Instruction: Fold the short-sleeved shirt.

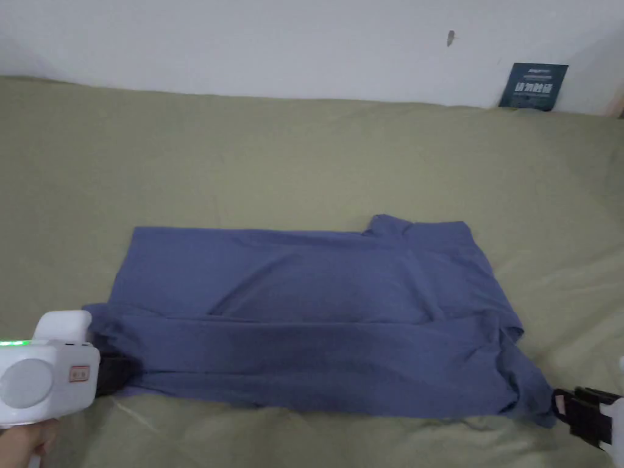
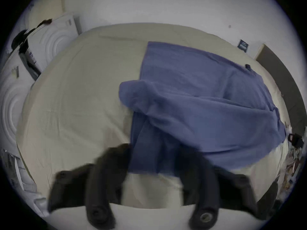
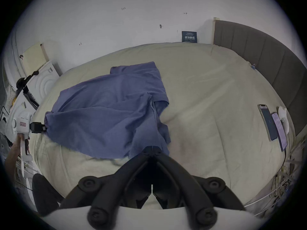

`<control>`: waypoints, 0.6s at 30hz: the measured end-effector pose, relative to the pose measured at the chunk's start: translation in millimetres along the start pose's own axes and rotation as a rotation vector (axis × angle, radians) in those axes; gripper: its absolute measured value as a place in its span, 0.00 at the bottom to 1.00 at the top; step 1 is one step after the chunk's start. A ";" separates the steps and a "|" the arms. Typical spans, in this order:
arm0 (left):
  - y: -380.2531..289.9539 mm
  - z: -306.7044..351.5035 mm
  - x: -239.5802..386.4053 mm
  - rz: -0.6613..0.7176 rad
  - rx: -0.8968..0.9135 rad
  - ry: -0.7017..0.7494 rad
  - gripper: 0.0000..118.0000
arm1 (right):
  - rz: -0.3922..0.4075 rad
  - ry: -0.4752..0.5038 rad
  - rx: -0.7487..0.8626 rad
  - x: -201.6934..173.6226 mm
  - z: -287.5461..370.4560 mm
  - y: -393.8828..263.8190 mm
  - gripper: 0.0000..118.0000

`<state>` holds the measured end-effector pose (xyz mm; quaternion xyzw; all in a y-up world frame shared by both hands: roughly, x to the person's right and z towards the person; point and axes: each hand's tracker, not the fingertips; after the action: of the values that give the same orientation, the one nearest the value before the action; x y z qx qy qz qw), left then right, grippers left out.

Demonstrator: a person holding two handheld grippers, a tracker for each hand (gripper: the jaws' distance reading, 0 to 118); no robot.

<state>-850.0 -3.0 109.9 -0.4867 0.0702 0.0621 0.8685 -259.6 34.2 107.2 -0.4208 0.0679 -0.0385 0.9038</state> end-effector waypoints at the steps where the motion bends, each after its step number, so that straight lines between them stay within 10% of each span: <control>1: -1.6 4.9 4.3 0.005 0.006 -0.014 0.09 | 0.002 0.004 -0.001 5.4 -5.1 -5.0 0.01; 4: 0.5 2.7 6.8 -0.039 -0.003 0.016 0.09 | -0.004 0.017 -0.001 3.8 -9.2 -5.0 0.03; 7: 2.4 3.5 4.2 -0.026 -0.004 0.010 0.09 | -0.007 0.041 0.008 1.7 -10.0 -5.3 0.50; 9: 3.6 3.2 1.3 0.007 -0.007 -0.006 0.09 | -0.001 0.056 -0.014 0.5 -13.3 -4.3 0.63; 18: 4.3 1.0 -1.8 0.044 -0.014 -0.019 0.09 | -0.033 0.105 -0.113 15.1 -59.1 1.9 0.59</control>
<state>-852.5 0.0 107.2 -0.4905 0.0722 0.0864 0.8641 -253.8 -11.1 66.8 -0.4697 0.1105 -0.0714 0.8730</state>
